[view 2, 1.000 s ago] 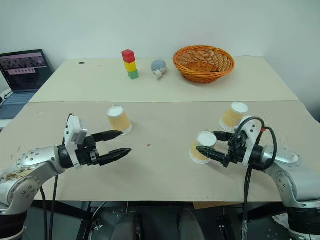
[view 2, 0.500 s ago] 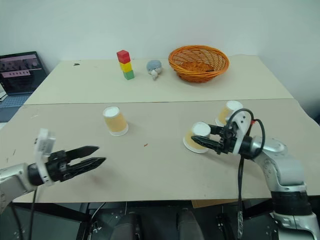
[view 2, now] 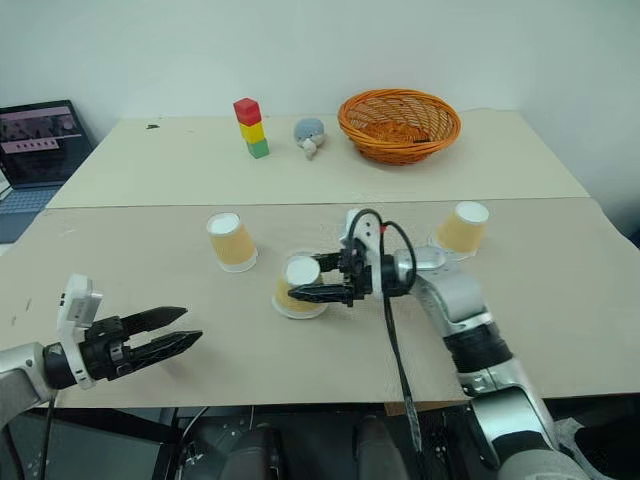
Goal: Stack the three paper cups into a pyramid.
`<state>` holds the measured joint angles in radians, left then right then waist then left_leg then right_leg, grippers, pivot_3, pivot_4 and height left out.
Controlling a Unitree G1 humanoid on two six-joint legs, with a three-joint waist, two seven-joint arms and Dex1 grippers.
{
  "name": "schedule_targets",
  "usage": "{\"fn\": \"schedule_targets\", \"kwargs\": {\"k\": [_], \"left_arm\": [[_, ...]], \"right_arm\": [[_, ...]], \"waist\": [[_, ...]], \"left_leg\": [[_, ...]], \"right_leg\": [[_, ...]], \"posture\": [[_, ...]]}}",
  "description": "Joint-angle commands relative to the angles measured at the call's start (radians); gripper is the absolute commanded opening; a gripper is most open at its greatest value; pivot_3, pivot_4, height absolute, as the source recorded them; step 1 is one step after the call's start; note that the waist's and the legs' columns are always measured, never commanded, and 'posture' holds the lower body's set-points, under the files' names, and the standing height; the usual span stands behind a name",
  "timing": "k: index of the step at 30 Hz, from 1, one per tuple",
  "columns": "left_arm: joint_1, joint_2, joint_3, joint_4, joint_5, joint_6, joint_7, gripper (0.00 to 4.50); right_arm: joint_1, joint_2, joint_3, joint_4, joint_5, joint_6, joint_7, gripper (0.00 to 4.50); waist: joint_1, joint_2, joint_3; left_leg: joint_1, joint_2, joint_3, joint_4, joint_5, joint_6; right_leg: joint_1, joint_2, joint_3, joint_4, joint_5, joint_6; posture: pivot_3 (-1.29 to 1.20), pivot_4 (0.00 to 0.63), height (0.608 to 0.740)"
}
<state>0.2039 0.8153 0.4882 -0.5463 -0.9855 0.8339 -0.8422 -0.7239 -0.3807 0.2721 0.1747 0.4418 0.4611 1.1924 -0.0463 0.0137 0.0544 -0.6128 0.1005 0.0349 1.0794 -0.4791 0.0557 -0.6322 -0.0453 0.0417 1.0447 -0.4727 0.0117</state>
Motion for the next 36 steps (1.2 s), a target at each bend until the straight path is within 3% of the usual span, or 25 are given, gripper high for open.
{"fn": "schedule_targets", "kwargs": {"k": [1, 13, 15, 18, 23, 28, 32, 36], "left_arm": [[-0.026, 0.006, -0.002, -0.069, -0.044, -0.001, 0.018, 4.1], [-0.121, 0.028, -0.086, -0.091, -0.026, -0.018, 0.051, 4.1], [-0.144, 0.026, -0.104, -0.086, -0.017, -0.023, 0.055, 4.1], [-0.175, 0.023, -0.127, -0.081, -0.005, -0.028, 0.056, 4.1], [-0.223, 0.023, -0.162, -0.07, 0.005, -0.028, 0.05, 4.1], [-0.268, 0.032, -0.206, -0.043, 0.014, -0.024, 0.015, 4.1], [-0.328, 0.031, -0.249, -0.003, 0.008, -0.018, -0.021, 4.1], [-0.393, 0.03, -0.306, 0.039, 0.033, -0.023, -0.06, 4.1]], "right_arm": [[-0.083, 0.05, -0.011, 0.09, -0.028, -0.06, 0.016, 2.56], [-0.163, 0.134, -0.033, 0.231, -0.076, -0.13, 0.044, 2.56], [-0.153, 0.135, -0.037, 0.23, -0.071, -0.124, 0.053, 3.56], [-0.15, 0.13, -0.042, 0.238, -0.089, -0.125, 0.03, 4.44], [-0.15, 0.093, -0.093, 0.185, -0.053, -0.084, 0.024, 4.48], [-0.115, -0.017, -0.212, 0.012, 0.06, 0.039, 0.031, 4.48], [-0.024, -0.137, -0.351, -0.166, 0.184, 0.159, 0.002, 4.48], [0.075, -0.216, -0.46, -0.261, 0.199, 0.182, -0.099, 4.48]], "waist": [[0.0, 0.0, 0.0], [-0.005, 0.001, 0.0], [-0.006, 0.001, 0.0], [-0.013, 0.001, 0.0], [-0.018, 0.001, 0.001], [-0.015, 0.002, 0.001], [-0.012, 0.001, 0.001], [-0.002, 0.001, 0.002]], "left_leg": [[0.0, 0.0, 0.0, 0.0, 0.0, 0.0], [0.0, -0.001, -0.001, 0.0, 0.002, -0.003], [0.0, -0.001, -0.001, 0.0, 0.002, -0.003], [0.0, -0.001, -0.001, 0.0, 0.002, -0.003], [-0.001, -0.001, -0.002, 0.0, 0.002, -0.003], [-0.001, -0.002, -0.002, 0.0, 0.002, -0.003], [-0.002, -0.002, -0.003, 0.0, 0.002, -0.003], [-0.001, -0.002, -0.003, 0.0, 0.002, -0.003]], "right_leg": [[0.0, 0.0, 0.0, 0.0, 0.0, 0.0], [-0.001, 0.001, -0.002, 0.005, 0.0, 0.0], [-0.001, 0.0, -0.001, 0.005, 0.0, 0.0], [-0.001, 0.0, -0.001, 0.005, 0.0, 0.0], [-0.001, 0.0, -0.001, 0.004, 0.0, 0.0], [0.0, 0.0, -0.001, 0.004, 0.0, 0.0], [0.0, 0.0, -0.001, 0.004, 0.0, 0.0], [0.001, 0.0, -0.001, 0.003, 0.0, 0.0]], "posture": [[0.0, 0.15, 0.629], [0.0, 0.15, 0.629], [0.0, 0.15, 0.629], [0.0, 0.15, 0.629], [0.0, 0.15, 0.629], [0.0, 0.15, 0.629], [0.0, 0.15, 0.629], [0.0, 0.15, 0.629]]}}
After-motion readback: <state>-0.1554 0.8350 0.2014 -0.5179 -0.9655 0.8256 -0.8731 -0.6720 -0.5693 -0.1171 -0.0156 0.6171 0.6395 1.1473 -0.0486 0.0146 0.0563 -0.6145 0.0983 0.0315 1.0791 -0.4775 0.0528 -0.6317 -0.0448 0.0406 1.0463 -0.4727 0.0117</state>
